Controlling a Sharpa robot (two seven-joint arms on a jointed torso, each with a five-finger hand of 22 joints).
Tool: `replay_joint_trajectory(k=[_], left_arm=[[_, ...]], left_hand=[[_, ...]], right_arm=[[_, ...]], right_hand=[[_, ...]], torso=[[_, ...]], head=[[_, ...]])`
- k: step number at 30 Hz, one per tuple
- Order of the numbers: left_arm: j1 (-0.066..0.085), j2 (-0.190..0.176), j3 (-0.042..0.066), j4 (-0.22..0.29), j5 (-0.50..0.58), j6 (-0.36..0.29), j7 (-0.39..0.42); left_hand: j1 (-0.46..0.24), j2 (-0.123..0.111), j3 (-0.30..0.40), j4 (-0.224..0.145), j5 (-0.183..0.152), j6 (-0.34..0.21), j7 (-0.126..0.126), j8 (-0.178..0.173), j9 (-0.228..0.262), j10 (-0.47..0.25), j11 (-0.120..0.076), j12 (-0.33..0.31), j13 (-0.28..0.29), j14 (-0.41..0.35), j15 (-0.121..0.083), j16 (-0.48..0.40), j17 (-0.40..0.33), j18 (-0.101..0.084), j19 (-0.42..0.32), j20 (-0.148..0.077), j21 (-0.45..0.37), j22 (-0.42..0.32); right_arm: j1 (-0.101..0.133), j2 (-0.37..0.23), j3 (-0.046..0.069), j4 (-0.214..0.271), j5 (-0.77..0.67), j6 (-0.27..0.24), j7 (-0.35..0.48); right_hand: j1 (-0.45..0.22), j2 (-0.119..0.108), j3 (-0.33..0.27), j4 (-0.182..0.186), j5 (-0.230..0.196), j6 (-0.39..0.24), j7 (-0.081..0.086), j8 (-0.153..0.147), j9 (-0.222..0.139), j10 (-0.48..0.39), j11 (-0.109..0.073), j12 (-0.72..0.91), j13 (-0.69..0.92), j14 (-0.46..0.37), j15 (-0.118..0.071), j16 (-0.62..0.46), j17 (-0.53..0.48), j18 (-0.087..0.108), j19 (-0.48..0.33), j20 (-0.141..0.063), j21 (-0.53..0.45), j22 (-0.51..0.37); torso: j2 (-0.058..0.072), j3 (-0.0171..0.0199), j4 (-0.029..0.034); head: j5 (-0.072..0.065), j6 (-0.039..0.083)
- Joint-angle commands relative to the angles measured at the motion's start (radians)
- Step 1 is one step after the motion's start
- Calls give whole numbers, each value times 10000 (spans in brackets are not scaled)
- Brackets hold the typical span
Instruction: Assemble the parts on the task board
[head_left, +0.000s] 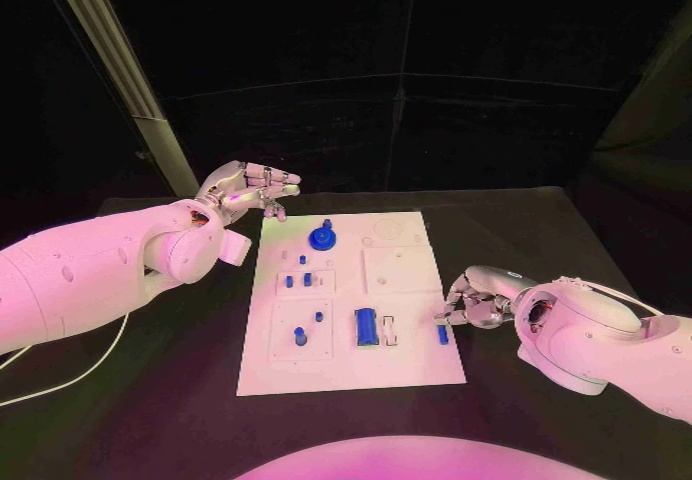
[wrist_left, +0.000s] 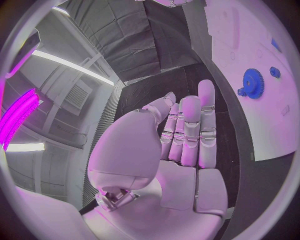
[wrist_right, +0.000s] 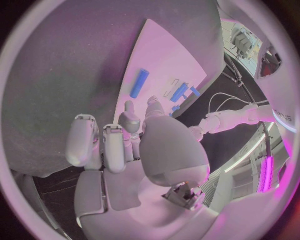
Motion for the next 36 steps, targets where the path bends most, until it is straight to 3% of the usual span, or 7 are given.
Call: replay_joint_trajectory(k=[1, 16, 36], left_arm=[[17, -15, 3, 24, 18, 106, 16], [16, -15, 3, 26, 18, 113, 19], [14, -35, 2, 15, 18, 121, 7]], left_hand=[[76, 35, 51, -3, 24, -44, -11, 65, -2, -62, 6, 31, -13, -72, -24, -60, -9, 56, 0, 47, -50, -10], [76, 35, 51, -3, 24, -44, -11, 65, -2, -62, 6, 31, -13, -72, -24, -60, -9, 56, 0, 47, -50, -10], [76, 35, 51, -3, 24, -44, -11, 65, -2, -62, 6, 31, -13, -72, -24, -60, -9, 56, 0, 47, -50, -10]], right_arm=[[6, 146, 1, -58, -500, 657, -235], [-6, 562, -1, -130, -1693, 1450, -466], [-25, 619, -2, -2, -2606, 1885, -692]], right_hand=[[199, 8, -26, -62, -35, 43, -15, 0, 40, 33, -30, 45, 20, 696, -35, 1, 807, -162, -6, -48, 41, -6], [895, -128, -40, -535, -73, -9, 8, -8, 261, 2, -19, 26, 50, 685, -27, -28, 779, -168, -13, -41, 43, 23], [886, -177, -148, -597, -166, -40, 30, -21, 356, -46, 4, -44, 7, 657, -10, -106, 675, -153, -60, -26, -13, -54]], torso=[[1, -1, -11], [-24, -10, -7], [-25, -6, -19]], head=[[37, -48], [58, -124], [51, -106]])
